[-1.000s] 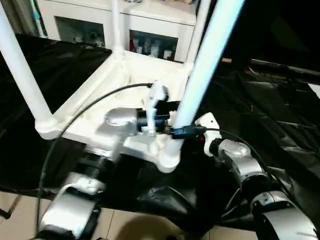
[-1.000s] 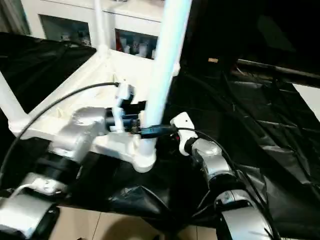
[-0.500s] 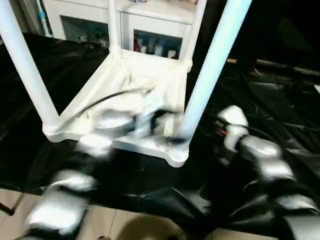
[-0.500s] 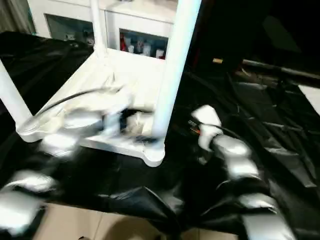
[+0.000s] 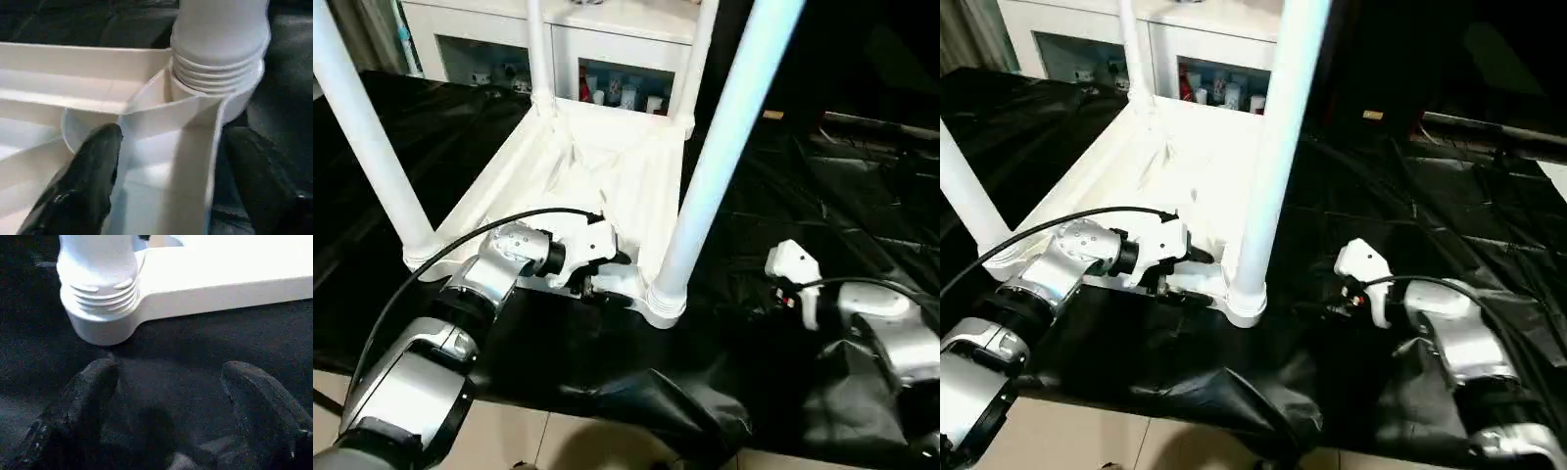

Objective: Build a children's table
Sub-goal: Rotate table base

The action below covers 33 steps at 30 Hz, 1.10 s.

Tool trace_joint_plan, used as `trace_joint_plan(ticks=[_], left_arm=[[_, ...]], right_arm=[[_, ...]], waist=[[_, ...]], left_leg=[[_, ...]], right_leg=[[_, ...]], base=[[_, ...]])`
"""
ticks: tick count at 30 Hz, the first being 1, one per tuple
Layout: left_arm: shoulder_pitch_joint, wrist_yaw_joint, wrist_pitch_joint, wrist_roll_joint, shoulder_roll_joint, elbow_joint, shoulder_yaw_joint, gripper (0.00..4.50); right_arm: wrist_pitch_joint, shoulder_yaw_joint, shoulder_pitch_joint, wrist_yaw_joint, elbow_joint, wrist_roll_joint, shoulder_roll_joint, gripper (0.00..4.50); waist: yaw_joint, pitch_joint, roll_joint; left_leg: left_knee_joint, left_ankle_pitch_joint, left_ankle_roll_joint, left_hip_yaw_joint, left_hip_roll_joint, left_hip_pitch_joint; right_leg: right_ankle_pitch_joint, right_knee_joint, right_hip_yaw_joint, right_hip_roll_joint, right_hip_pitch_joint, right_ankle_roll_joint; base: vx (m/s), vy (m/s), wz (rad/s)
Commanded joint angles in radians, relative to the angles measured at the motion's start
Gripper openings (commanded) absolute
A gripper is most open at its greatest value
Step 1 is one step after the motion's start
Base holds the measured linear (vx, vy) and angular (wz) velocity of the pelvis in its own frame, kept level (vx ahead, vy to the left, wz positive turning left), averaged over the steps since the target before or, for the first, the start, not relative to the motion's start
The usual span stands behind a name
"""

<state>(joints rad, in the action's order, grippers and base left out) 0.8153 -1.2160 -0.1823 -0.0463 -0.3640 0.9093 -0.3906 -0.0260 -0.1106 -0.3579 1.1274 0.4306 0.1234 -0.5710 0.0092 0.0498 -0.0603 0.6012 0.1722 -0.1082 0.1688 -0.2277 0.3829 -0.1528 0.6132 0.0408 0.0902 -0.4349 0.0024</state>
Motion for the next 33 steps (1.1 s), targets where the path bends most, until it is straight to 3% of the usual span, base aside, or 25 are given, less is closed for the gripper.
trace_joint_plan(ticks=[1, 9, 13, 22, 33], left_arm=[[0.019, -0.038, 0.002, -0.017, 0.002, 0.028, -0.011, 3.39], [0.038, -0.142, 0.042, 0.026, 0.009, 0.068, 0.025, 2.78], [0.044, -0.118, 0.016, -0.003, 0.009, 0.082, 0.008, 2.43], [0.065, -0.162, 0.023, -0.023, 0.009, 0.12, 0.011, 1.82], [0.089, -0.165, 0.01, -0.048, 0.0, 0.175, 0.021, 0.93]], right_arm=[[-0.018, 0.005, 0.004, 0.014, -0.035, 0.013, -0.016, 3.8], [-0.068, 0.003, 0.037, 0.011, -0.115, 0.016, -0.035, 3.8], [-0.082, -0.001, 0.043, 0.014, -0.129, 0.016, -0.037, 3.8], [-0.11, -0.011, 0.048, 0.028, -0.16, 0.018, -0.04, 3.8], [-0.127, -0.01, 0.047, 0.029, -0.172, 0.025, -0.033, 3.8]], waist=[[0.005, -0.072, 0.007], [0.008, -0.072, 0.009], [0.009, -0.072, 0.007], [0.025, -0.07, 0.006], [0.025, -0.072, 0.007]], left_leg=[[-0.066, 0.296, 0.066, 0.017, 0.012, -0.011], [-0.067, 0.28, 0.068, 0.016, 0.01, -0.01], [-0.066, 0.281, 0.074, 0.017, 0.01, -0.009], [-0.066, 0.266, 0.072, 0.018, 0.009, -0.012], [-0.066, 0.254, 0.068, 0.017, 0.011, -0.009]], right_leg=[[-0.26, -0.079, -0.016, 0.015, 0.068, -0.218], [-0.246, -0.077, -0.016, 0.018, 0.068, -0.228], [-0.226, -0.076, -0.015, 0.017, 0.068, -0.237], [-0.258, -0.078, -0.017, 0.021, 0.067, -0.216], [-0.226, -0.074, -0.016, 0.019, 0.07, -0.222]], base=[[0.0, 0.0, 0.0], [0.0, 0.0, 0.0], [0.0, 0.0, 0.0], [0.0, 0.0, 0.0], [0.0, 0.0, 0.0]])
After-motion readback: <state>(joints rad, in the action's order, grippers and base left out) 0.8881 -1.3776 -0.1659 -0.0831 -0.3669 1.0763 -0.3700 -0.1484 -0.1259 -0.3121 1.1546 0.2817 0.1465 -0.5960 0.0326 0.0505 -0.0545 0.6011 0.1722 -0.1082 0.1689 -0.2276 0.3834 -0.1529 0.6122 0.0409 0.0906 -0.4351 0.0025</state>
